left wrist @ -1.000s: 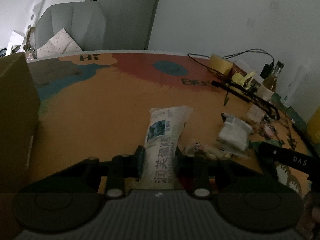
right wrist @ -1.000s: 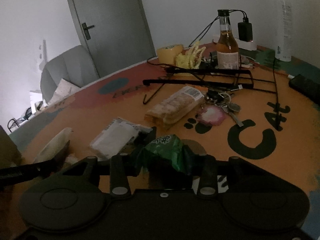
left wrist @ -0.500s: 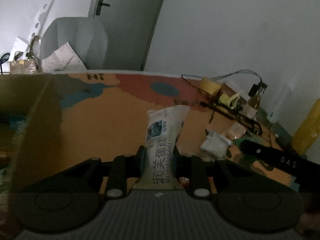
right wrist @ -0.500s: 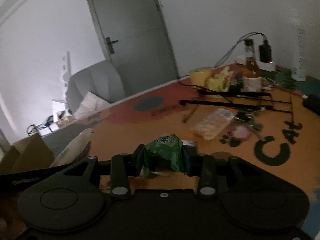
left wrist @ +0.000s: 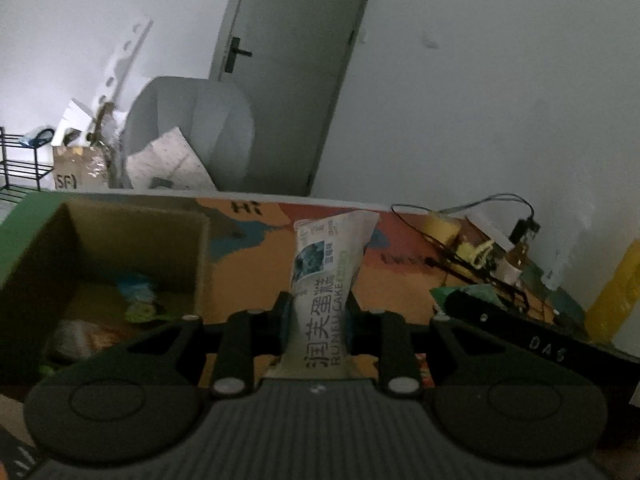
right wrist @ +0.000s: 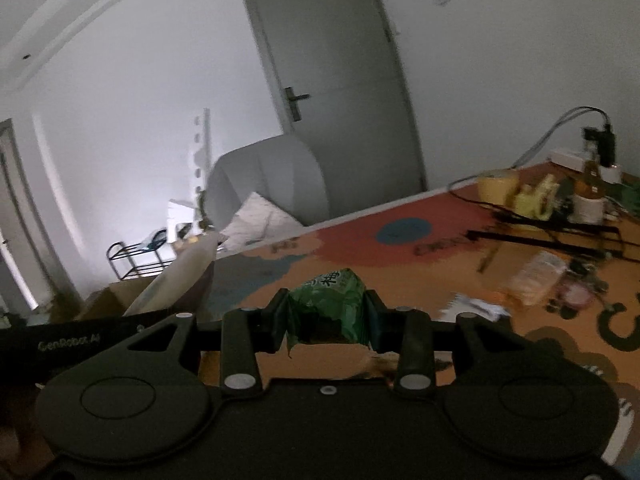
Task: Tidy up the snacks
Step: 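Carry both bags to the cardboard box and open both grippers inside, then move both grippers back over the remaining snacks on the table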
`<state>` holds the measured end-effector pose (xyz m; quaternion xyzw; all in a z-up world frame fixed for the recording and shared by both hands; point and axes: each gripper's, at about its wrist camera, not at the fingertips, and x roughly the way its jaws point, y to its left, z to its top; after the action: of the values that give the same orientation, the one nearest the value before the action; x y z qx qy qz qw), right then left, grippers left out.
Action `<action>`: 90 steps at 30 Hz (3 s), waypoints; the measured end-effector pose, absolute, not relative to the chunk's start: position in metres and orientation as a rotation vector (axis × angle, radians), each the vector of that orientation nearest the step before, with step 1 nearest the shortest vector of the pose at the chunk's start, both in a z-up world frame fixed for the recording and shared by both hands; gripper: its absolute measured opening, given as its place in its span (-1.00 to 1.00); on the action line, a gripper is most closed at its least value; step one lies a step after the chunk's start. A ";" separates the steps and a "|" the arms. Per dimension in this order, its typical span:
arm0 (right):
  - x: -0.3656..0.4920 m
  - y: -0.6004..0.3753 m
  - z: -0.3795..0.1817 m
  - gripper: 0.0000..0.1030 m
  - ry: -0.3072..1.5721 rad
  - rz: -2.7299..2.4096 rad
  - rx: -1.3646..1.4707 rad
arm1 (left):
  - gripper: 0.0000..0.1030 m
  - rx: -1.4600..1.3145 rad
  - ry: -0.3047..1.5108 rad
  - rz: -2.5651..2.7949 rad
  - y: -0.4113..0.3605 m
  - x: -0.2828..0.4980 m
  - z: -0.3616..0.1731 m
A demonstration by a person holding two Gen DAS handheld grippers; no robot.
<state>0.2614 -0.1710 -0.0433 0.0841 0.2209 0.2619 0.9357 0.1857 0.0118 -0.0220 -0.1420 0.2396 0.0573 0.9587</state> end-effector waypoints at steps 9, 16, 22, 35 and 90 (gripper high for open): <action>0.241 -0.131 -0.027 -0.27 0.428 0.627 0.169 | -0.53 -0.302 0.445 0.196 0.047 0.155 -0.008; 0.228 -0.100 -0.020 -0.28 0.421 0.681 0.147 | -0.53 -0.317 0.424 0.259 0.079 0.131 -0.001; 0.220 -0.077 -0.017 -0.27 0.422 0.705 0.133 | -0.53 -0.349 0.442 0.290 0.109 0.119 -0.002; 0.219 -0.023 -0.020 -0.27 0.450 0.749 0.082 | -0.52 -0.404 0.470 0.323 0.162 0.113 -0.016; 0.233 -0.160 -0.008 1.00 0.440 0.496 0.136 | 1.00 -0.343 0.458 0.221 0.073 0.133 -0.003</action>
<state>0.2329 -0.1601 -0.0084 0.0669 0.2159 0.2431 0.9433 0.1333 0.0725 -0.0029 -0.1688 0.2254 0.1088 0.9533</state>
